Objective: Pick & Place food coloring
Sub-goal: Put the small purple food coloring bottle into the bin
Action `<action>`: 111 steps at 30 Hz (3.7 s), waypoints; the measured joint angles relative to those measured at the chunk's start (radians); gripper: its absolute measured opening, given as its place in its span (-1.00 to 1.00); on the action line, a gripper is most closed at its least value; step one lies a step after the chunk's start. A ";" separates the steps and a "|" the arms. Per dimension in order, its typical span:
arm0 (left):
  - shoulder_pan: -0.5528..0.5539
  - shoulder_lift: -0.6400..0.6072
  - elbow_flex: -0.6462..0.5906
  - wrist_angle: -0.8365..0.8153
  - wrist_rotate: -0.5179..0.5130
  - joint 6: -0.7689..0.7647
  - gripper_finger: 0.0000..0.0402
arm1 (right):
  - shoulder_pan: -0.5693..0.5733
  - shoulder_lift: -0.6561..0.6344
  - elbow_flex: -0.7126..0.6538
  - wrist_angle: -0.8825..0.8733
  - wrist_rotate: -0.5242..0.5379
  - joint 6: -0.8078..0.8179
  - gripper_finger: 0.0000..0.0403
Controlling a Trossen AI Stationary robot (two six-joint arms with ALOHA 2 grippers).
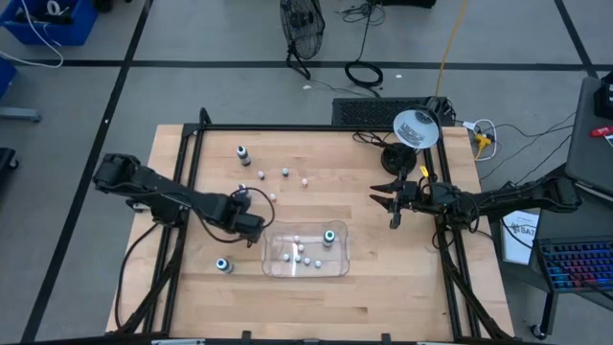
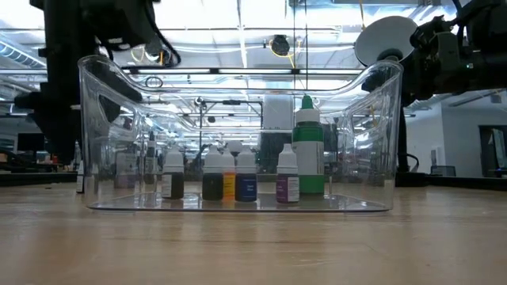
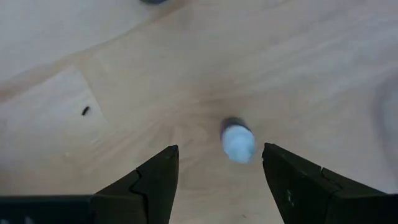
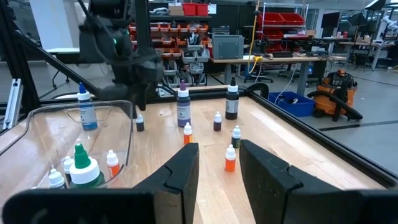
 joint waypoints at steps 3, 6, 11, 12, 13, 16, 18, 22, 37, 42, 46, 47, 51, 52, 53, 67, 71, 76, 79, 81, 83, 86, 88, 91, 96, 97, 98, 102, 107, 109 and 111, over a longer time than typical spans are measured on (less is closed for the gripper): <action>0.006 0.020 0.000 0.009 -0.006 -0.002 0.17 | 0.000 0.000 0.000 -0.001 0.000 0.000 -0.48; 0.007 0.029 0.000 0.019 -0.029 -0.006 0.17 | 0.000 0.000 0.000 -0.001 0.000 0.000 -0.48; 0.007 0.027 0.000 0.025 -0.034 -0.026 0.17 | 0.000 0.000 0.000 -0.006 0.000 0.000 -0.47; 0.007 0.026 0.000 0.025 -0.030 -0.027 0.17 | 0.000 0.000 0.000 -0.006 0.000 0.000 -0.47; 0.007 0.027 0.000 0.025 -0.023 -0.027 0.17 | 0.000 0.000 0.000 -0.005 0.000 0.000 -0.48; 0.007 0.027 0.000 0.028 -0.017 -0.027 0.17 | 0.000 0.000 0.000 -0.006 0.000 0.000 -0.48; 0.007 0.027 0.000 0.029 -0.018 -0.024 0.17 | 0.000 0.000 0.000 -0.006 0.000 0.000 -0.47; 0.007 0.027 0.000 0.030 -0.023 -0.022 0.12 | 0.000 0.000 0.000 -0.005 0.000 0.000 -0.47; -0.002 0.027 0.000 0.069 -0.022 0.007 -0.31 | 0.000 0.000 0.000 -0.006 0.000 0.000 -0.47; -0.002 0.027 0.000 0.068 -0.025 0.021 -0.32 | 0.000 0.000 0.000 -0.006 0.000 0.000 -0.47; -0.002 0.027 0.000 0.068 -0.027 0.023 -0.32 | 0.000 0.000 0.000 -0.006 0.000 0.000 -0.48; -0.002 0.027 0.000 0.068 -0.027 0.023 -0.32 | 0.000 0.000 0.000 -0.006 0.000 0.000 -0.47; -0.002 0.027 0.000 0.068 -0.028 0.026 -0.32 | 0.000 0.000 0.000 -0.006 0.000 0.000 -0.47; -0.002 0.027 0.000 0.068 -0.028 0.026 -0.32 | 0.000 0.000 0.000 -0.006 0.000 0.000 -0.47; -0.002 0.027 0.000 0.068 -0.028 0.026 -0.32 | 0.000 0.000 0.000 -0.006 0.000 0.000 -0.48; -0.002 0.028 -0.062 0.081 -0.028 -0.012 -0.32 | 0.000 0.000 0.000 -0.006 0.000 0.000 -0.47; -0.002 0.028 -0.062 0.105 -0.026 0.026 -0.32 | 0.000 0.000 0.000 -0.006 0.000 0.000 -0.47; -0.002 0.028 -0.062 0.124 0.000 0.049 -0.32 | 0.000 0.000 0.000 -0.006 0.000 0.000 -0.48; -0.002 0.028 -0.062 0.123 0.003 0.049 -0.32 | 0.000 0.000 0.000 -0.006 0.000 0.000 -0.47; -0.002 0.028 -0.062 0.122 0.015 0.050 -0.32 | 0.000 0.000 0.000 -0.006 0.000 0.000 -0.47; -0.002 0.028 -0.062 0.121 0.024 0.050 -0.32 | 0.000 0.000 0.000 -0.006 0.000 0.000 -0.47; -0.002 0.028 -0.062 0.121 0.025 0.050 -0.32 | 0.000 0.000 0.000 -0.006 0.000 0.000 -0.48; -0.002 0.028 -0.062 0.121 0.025 0.052 -0.32 | 0.000 0.000 0.000 -0.006 0.000 0.000 -0.47; -0.002 0.028 -0.062 0.121 0.024 0.057 -0.32 | 0.000 0.000 0.000 -0.006 0.000 0.000 -0.47; -0.002 0.028 -0.062 0.121 0.011 0.058 -0.32 | 0.000 0.000 0.000 -0.006 0.000 0.000 -0.48; -0.002 0.028 -0.062 0.121 0.004 0.059 -0.32 | 0.000 0.000 0.000 -0.006 0.000 0.000 -0.48; -0.002 0.028 -0.062 0.121 -0.004 0.060 -0.32 | 0.000 0.000 0.000 -0.006 0.000 0.000 -0.48; -0.002 0.028 -0.062 0.121 -0.005 0.083 -0.36 | 0.000 0.000 0.000 -0.006 0.000 0.000 -0.47; -0.002 0.027 -0.061 0.121 0.016 0.084 -0.66 | 0.000 0.000 0.000 -0.006 0.000 0.000 -0.48; -0.002 0.027 -0.061 0.121 0.018 0.086 -0.68 | 0.000 0.000 0.000 -0.006 0.000 0.000 -0.48; -0.002 0.027 -0.061 0.121 0.022 0.099 -0.68 | 0.000 0.000 0.000 -0.006 0.000 0.000 -0.47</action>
